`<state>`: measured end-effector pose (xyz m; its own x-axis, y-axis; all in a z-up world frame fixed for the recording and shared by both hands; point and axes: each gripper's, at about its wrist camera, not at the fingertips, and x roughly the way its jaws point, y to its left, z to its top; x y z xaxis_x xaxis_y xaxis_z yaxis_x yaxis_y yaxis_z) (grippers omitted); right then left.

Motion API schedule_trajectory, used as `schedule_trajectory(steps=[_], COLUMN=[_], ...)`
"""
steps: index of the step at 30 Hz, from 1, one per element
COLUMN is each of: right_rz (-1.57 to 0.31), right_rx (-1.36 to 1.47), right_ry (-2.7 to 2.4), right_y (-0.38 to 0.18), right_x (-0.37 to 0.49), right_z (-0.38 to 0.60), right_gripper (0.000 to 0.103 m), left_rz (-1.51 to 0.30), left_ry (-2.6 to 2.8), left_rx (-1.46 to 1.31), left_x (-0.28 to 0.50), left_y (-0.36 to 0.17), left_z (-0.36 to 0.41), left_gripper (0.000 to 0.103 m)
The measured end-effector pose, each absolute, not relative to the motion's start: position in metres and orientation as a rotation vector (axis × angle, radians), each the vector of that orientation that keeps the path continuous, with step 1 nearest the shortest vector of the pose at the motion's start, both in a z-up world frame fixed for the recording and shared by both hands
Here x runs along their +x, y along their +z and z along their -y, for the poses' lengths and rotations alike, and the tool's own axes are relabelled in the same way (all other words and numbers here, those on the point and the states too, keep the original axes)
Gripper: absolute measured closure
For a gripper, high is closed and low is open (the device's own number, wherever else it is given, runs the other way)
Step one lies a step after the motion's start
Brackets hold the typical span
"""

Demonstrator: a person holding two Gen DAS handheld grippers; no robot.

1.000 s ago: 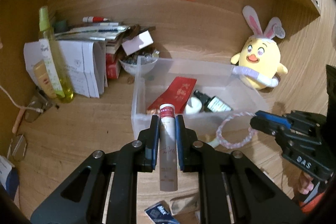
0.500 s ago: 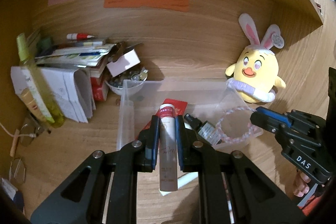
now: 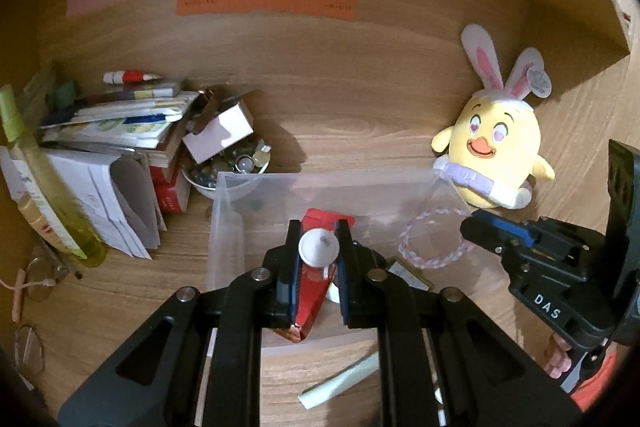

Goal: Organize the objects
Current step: 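Carry the lip balm tube and braided cord into the box and release them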

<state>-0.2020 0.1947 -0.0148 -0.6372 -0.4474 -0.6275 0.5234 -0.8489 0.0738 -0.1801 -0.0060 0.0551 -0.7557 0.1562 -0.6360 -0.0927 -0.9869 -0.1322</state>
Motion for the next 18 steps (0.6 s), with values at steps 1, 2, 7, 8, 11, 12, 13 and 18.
schedule_trajectory(steps=[1,2,7,8,11,12,13,18], right_rz=[-0.156,-0.161,-0.215,-0.228,-0.259,-0.267,-0.278,-0.287], right_rx=[0.905,0.915,0.959,0.965,0.987,0.991,0.996,1.021], right_ry=[-2.431,-2.429,-2.424,-2.426,-2.421,-2.422,-2.422,-2.417], right_y=[-0.018,-0.022,-0.036,-0.038,-0.045,-0.046,-0.048,-0.051], right_x=[-0.204,-0.206,-0.213,-0.214,-0.217,-0.217,-0.217,-0.221], right_z=[-0.194,-0.194,-0.191,-0.19,-0.188,-0.188,-0.187,-0.187], right_gripper=[0.093,0.093,0.093,0.093,0.093,0.093,0.093,0.093], left_rz=[0.139,0.137,0.143,0.142,0.148,0.143,0.136,0.111], left_ry=[2.815,2.809,2.754,2.747,2.713,2.71,2.706,2.691], left_rx=[-1.045,-1.056,-1.122,-1.129,-1.159,-1.169,-1.178,-1.186], left_x=[-0.183,-0.186,-0.199,-0.2,-0.206,-0.208,-0.209,-0.21], left_y=[0.053,0.05,0.033,0.031,0.022,0.02,0.018,0.015], left_z=[0.005,0.004,-0.002,-0.003,-0.008,-0.01,-0.011,-0.017], left_gripper=[0.089,0.089,0.088,0.089,0.088,0.089,0.089,0.088])
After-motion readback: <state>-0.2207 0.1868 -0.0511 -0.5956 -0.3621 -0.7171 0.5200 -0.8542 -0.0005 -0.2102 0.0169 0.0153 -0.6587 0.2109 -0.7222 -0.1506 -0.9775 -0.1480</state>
